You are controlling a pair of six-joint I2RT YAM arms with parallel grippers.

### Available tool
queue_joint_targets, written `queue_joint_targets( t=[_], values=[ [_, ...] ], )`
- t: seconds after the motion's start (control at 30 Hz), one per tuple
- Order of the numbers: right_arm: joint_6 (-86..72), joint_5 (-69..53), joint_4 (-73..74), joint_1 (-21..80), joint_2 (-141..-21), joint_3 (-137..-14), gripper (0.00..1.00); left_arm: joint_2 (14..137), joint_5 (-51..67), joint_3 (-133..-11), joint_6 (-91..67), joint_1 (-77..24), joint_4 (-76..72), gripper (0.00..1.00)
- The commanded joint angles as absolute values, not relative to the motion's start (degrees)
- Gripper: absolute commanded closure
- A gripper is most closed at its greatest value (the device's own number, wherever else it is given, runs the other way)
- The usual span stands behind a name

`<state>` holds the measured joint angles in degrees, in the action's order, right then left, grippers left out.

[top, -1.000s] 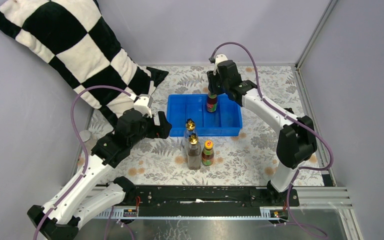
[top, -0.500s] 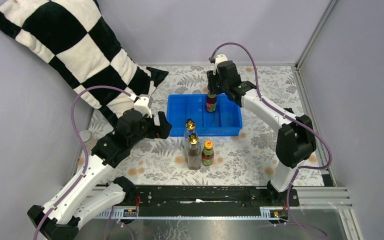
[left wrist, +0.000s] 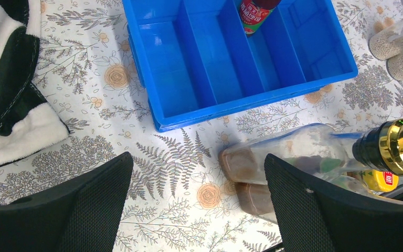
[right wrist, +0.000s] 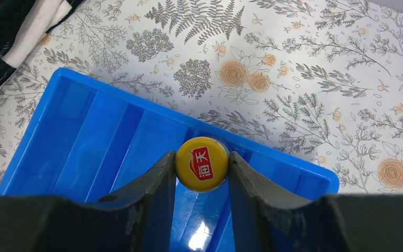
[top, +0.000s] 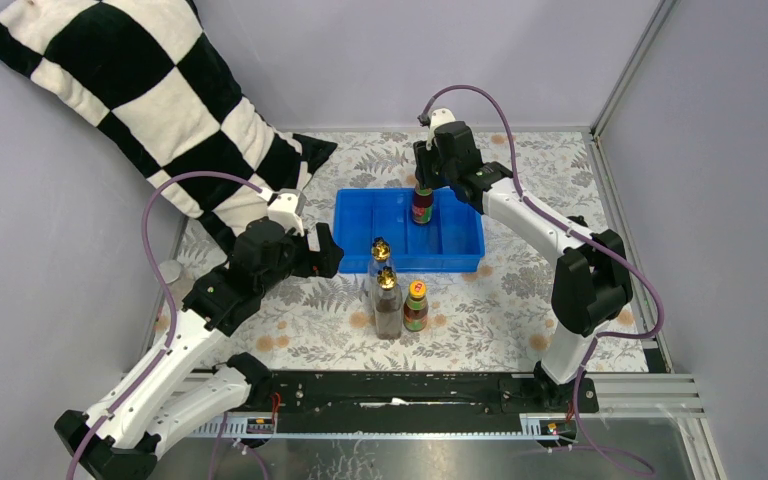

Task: Organize the condiment bottles
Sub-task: Place the bottle in the storage box.

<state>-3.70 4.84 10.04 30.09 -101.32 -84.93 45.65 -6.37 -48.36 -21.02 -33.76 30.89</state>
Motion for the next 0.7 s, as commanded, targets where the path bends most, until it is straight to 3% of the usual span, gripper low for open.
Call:
queue_joint_targets(
  t=[0.0, 0.17, 0.4, 0.67],
  values=[
    [-3.2, 4.3, 7.8, 29.7, -100.1, -87.0, 0.54, 44.8, -5.3, -47.8, -20.8, -34.2, 30.7, 0.01],
    [-3.2, 3.9, 8.3, 29.7, -99.9, -87.1, 0.24, 45.0, -5.1, -48.1, -20.9, -34.2, 30.8, 0.01],
    [-3.4, 3.9, 10.1, 29.7, -97.1, -87.3, 0.16, 44.5, -5.3, -48.4, -21.3, -34.2, 31.2, 0.01],
    [-6.8, 4.9, 19.0, 30.0, -82.9, -82.3, 0.13, 43.8, -6.0, -49.1, -22.3, -34.2, 32.4, 0.01]
  ],
)
